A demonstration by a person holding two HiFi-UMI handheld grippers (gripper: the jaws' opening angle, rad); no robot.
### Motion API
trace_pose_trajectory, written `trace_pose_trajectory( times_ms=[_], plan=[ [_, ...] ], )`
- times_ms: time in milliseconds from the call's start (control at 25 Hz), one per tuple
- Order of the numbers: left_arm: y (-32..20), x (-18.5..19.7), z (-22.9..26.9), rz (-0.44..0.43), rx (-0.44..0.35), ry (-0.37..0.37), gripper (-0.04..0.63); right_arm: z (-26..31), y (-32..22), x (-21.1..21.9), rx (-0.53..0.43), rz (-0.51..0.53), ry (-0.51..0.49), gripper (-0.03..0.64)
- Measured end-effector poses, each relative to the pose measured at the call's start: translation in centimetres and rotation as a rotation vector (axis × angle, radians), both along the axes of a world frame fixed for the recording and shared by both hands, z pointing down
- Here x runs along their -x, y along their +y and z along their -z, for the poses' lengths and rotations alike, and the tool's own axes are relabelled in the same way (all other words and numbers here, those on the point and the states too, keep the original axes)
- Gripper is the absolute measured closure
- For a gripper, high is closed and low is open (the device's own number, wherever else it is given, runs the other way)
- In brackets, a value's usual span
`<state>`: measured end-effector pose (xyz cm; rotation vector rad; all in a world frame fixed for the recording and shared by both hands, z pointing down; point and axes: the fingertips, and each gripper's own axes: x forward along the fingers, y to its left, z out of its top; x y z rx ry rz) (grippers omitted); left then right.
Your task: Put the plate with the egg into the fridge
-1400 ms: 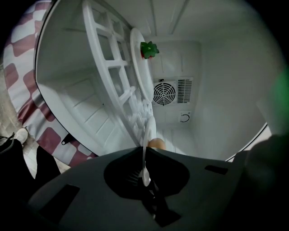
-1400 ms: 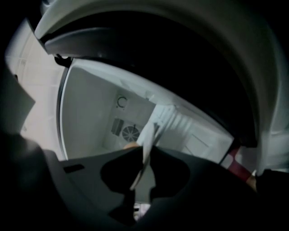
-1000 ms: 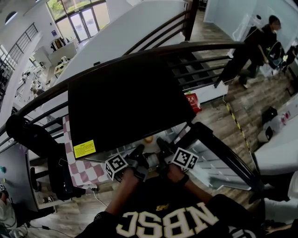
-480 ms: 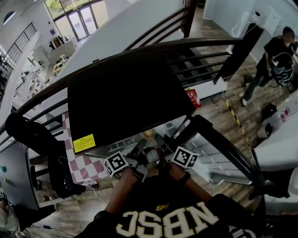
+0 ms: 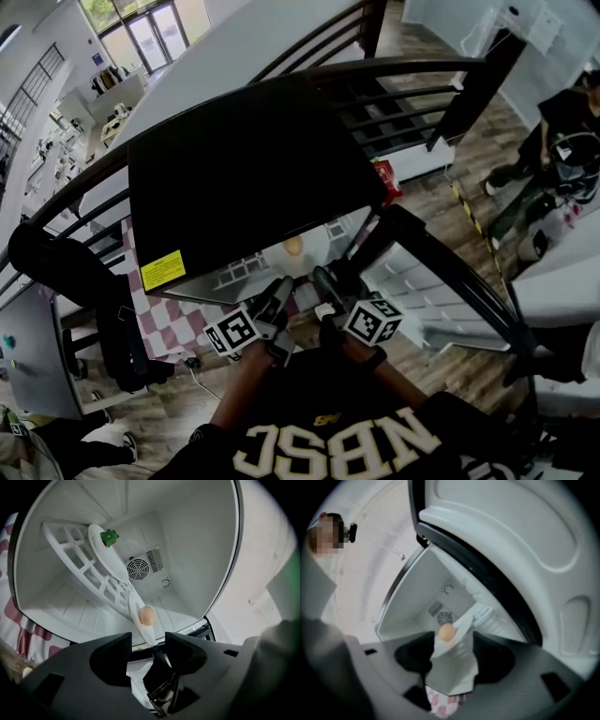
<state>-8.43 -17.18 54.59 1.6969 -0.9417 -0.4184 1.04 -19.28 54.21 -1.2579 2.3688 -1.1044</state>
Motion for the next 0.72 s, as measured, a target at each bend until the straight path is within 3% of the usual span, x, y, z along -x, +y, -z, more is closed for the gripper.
trace_pose_trajectory(
  times_ms=[80,160,280,400,480,600,720],
  plan=[
    [0.5,-0.3,0.2,-0.027,-0.032,-0.043,0.371,0.1,0.7,-0.1,-0.037,0.016,0.080,0.367],
    [0.9,-0.3,0.2,-0.050,-0.078,-0.139,0.371,0.0,1.6,0.1,-0.078,0.043,0.199,0.367],
    [1.2,0.2,0.1,-0.048,-0.176,-0.362,0.373,-0.2,2.7,0.4,-0.125,0.061,0.348,0.368],
    [1.2,0.5,0.6,-0.037,-0.308,-0.604,0.374,-0.6,3.2,0.6,-0.143,0.075,0.424,0.368],
    [1.2,0.5,0.9,-0.041,-0.375,-0.718,0.376,-0.8,3.4,0.7,-0.157,0.081,0.466,0.376],
    [1.2,0.6,0.8,-0.051,-0.409,-0.817,0.394,-1.0,3.4,0.9,-0.164,0.087,0.514,0.410],
    [0.9,0.8,0.2,-0.054,-0.395,-0.856,0.419,-1.0,3.0,1.2,-0.164,0.092,0.542,0.462]
  ],
)
